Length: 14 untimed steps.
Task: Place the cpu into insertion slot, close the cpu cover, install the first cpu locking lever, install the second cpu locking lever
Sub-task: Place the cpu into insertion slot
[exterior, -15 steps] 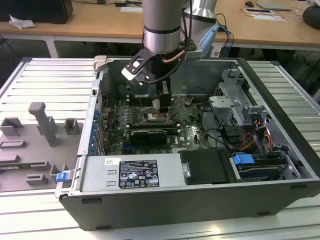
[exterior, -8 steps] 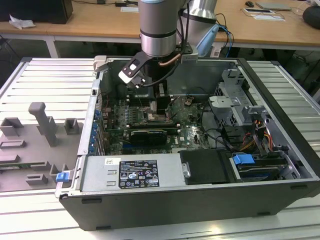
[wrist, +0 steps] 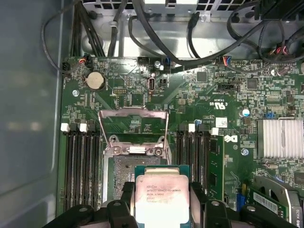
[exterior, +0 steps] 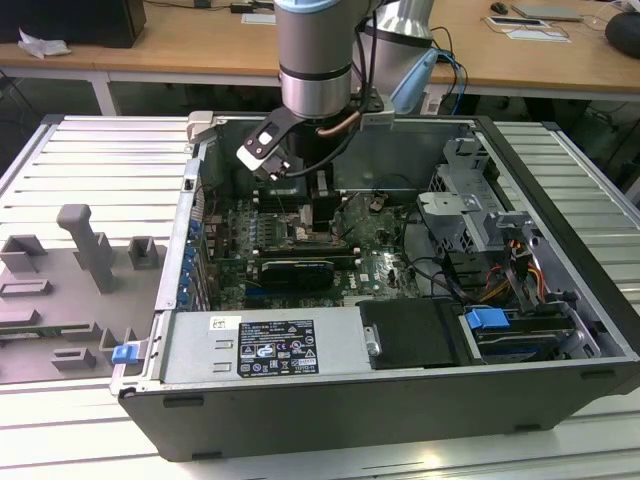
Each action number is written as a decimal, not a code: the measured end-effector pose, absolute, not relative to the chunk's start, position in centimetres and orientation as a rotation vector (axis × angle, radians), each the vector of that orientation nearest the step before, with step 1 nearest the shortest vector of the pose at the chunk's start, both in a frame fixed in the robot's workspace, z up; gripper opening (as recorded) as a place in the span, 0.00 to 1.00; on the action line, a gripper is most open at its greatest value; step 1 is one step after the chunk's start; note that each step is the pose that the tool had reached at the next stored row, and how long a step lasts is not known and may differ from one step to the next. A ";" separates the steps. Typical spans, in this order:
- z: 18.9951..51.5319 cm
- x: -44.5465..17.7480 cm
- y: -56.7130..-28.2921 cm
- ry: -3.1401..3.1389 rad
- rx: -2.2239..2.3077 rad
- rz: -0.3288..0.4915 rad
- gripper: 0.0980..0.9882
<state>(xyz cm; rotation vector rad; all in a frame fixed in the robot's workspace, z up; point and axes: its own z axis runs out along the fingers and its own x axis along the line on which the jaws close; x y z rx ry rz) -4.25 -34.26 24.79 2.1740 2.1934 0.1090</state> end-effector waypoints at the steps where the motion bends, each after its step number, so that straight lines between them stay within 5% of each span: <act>1: 24.7 -4.3 -34.3 2.194 2.174 0.109 0.50; 14: 22.3 -4.3 -33.1 2.193 2.174 0.108 0.50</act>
